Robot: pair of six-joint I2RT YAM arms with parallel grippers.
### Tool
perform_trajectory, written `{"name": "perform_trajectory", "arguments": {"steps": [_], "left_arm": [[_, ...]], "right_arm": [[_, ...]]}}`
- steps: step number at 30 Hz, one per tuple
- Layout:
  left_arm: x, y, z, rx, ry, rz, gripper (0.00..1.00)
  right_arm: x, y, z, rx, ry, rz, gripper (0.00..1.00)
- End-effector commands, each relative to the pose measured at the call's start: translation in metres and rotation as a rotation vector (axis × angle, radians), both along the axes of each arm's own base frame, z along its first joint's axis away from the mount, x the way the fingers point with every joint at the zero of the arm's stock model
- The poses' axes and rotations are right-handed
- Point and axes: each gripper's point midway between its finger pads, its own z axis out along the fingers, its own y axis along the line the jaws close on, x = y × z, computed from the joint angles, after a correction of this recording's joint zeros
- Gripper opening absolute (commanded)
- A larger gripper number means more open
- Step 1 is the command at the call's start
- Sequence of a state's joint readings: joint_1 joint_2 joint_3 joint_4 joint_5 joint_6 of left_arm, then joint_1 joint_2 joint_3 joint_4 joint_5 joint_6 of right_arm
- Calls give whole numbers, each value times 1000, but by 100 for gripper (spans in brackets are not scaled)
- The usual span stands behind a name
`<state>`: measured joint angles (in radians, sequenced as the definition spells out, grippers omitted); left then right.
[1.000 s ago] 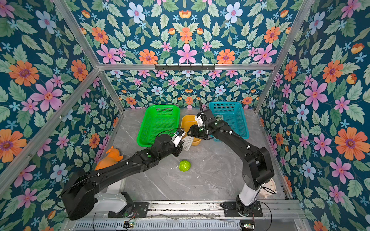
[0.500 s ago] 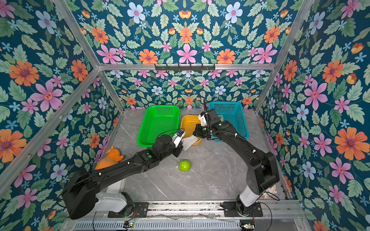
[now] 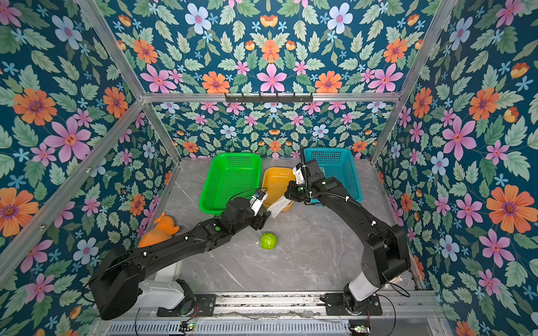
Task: Sleeve custard apples in foam nets
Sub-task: Open the foam net, then put on the foam net on the custard apple.
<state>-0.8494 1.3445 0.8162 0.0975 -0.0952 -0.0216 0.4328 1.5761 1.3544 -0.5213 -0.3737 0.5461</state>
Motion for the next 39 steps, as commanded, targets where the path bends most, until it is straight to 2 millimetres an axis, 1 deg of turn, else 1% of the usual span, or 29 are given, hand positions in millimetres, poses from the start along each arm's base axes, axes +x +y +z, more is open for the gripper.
{"name": "perform_trajectory", "arguments": {"steps": [1,8,13,17,21,25,28,31,34,37,39], "left_arm": [[-2,9,-5,-4,20,39,69],[-10,29,-15,-32,63,107,67],[-17,41,-23,-81,130,146,64],[-30,44,-29,-149,205,142,62],[-45,48,-42,-194,280,144,61],[-52,57,-53,-224,318,179,60],[-54,63,-58,-250,331,206,59],[-54,67,-63,-262,338,228,59],[-54,70,-68,-262,344,242,59],[-55,75,-73,-258,347,260,59],[-55,79,-75,-260,346,273,59]], "right_arm": [[4,-9,1,-45,-34,-28,0],[0,-14,-8,-78,-31,-19,0],[-16,-15,-10,-118,-60,4,0],[-37,-14,-10,-222,-111,30,0],[-54,-13,-13,-351,-183,40,0],[-60,-11,-17,-467,-272,26,0],[-60,-3,-16,-503,-340,18,0],[-59,6,-10,-545,-410,4,0],[-60,17,-6,-543,-452,2,0],[-65,28,-12,-553,-474,12,0],[-69,35,-19,-564,-477,29,0]]}}
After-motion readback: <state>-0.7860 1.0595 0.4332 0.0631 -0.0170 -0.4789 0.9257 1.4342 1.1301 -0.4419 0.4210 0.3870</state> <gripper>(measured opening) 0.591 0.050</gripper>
